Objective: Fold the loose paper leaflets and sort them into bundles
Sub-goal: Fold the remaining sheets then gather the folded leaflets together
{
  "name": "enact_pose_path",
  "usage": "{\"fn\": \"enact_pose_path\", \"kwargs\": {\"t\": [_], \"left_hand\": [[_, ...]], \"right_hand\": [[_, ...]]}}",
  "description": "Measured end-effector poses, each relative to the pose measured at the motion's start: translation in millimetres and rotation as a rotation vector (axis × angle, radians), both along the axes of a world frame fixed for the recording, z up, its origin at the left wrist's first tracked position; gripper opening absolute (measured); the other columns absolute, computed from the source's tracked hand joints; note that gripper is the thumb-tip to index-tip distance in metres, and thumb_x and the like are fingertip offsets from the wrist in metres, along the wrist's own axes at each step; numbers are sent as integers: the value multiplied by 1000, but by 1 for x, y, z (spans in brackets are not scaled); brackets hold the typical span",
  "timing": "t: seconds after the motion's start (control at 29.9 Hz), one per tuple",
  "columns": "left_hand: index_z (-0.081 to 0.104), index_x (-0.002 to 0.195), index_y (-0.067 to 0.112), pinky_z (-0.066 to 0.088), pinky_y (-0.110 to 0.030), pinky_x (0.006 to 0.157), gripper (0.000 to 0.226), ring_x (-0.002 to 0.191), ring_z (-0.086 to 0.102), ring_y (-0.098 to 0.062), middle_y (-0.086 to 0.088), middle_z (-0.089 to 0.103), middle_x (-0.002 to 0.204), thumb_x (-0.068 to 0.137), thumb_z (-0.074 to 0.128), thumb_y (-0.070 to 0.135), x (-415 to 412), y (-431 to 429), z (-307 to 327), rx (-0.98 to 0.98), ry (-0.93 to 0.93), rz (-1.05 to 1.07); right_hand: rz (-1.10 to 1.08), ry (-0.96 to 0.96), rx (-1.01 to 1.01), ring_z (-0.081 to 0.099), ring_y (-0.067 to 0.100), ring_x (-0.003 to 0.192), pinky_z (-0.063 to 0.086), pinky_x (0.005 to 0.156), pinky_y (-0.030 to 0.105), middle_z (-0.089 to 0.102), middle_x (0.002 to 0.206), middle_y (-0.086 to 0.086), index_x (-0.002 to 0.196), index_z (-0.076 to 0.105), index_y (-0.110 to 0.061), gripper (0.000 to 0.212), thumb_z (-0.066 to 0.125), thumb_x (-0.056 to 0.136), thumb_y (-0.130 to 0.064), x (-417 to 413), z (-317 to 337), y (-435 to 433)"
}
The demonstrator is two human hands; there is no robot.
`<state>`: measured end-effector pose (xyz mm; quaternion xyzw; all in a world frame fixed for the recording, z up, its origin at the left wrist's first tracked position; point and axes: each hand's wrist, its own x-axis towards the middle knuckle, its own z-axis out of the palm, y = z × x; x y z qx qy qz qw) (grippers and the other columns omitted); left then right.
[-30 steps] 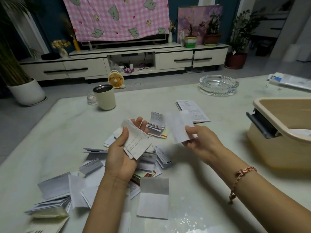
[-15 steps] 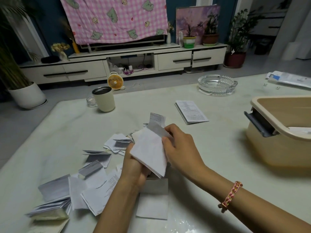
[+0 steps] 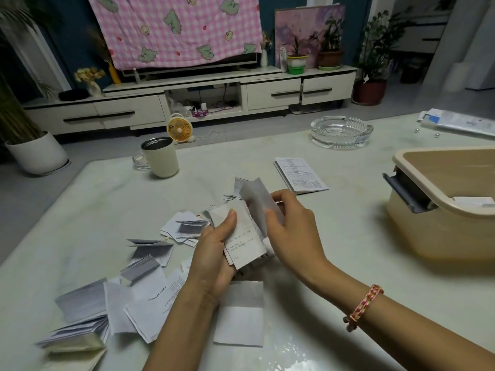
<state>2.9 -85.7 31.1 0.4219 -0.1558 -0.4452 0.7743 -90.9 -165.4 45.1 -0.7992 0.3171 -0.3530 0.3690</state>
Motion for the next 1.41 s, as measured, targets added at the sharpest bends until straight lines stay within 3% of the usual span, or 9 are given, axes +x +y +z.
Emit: {"fn": "enact_pose_path", "kwargs": {"t": [0.2,0.33,0.44,0.57,0.67,0.8,1.04,1.21,1.41], "left_hand": [[62,110,10,58,-35,58,27,74,71,-21,-9,73,90,86,54,20,1,-1,-2,36,-37,58],[70,99,14,53,-38,71,26,78,70,-22,-9,72,93,80,57,25,0,-1,-3,66,-62,39],[64,108,6,54,-40,85,30,104,65,-26,-15,67,113,85,51,20,0,-2,0,3,6,43],[64,105,6,58,-35,73,27,83,71,-21,-12,72,98,85,50,20,0,-3,0,-14,58,20],[63,107,1,59,-32,67,28,77,70,-21,-15,71,95,87,48,14,0,-4,-1,31,66,27],[75,77,8,50,-33,70,38,68,69,-22,-13,71,83,90,42,20,1,-2,-5,75,112,-7],[67,103,9,58,-35,70,56,84,70,-22,-12,71,95,80,45,56,-8,-1,2,-9,134,-47],[60,117,3,55,-38,78,53,92,68,-25,-18,68,108,72,57,31,-10,-4,-3,89,20,47],[60,117,3,56,-25,75,49,106,64,-18,-9,67,116,79,48,32,-9,-7,-6,-46,-24,94]], "right_hand": [[102,-105,260,57,19,71,52,72,51,57,72,-6,80,55,-17,35,43,93,-47,4,5,4],[-14,-92,206,58,33,72,51,65,52,61,73,13,80,57,0,29,54,87,-28,4,-2,-7],[-101,-237,341,50,26,65,50,48,32,54,70,12,77,53,5,25,54,87,-18,1,-3,-18],[65,-361,503,52,13,57,39,41,20,58,70,5,77,57,-11,12,56,87,-5,-1,11,-11],[235,-224,373,54,9,60,44,54,25,61,71,1,78,59,-13,8,61,86,-13,3,6,4],[215,4,148,56,12,73,45,68,29,64,82,-3,90,62,-14,11,56,89,-23,7,-6,11],[158,78,-12,57,24,80,47,71,36,62,83,1,85,51,-20,12,53,90,-30,7,-9,11],[127,60,-154,48,17,81,40,69,31,51,86,-2,82,45,-20,25,55,86,-42,5,-16,9],[293,164,134,60,10,75,46,62,23,63,82,-4,82,49,-24,23,50,91,-45,6,-14,11]]}}
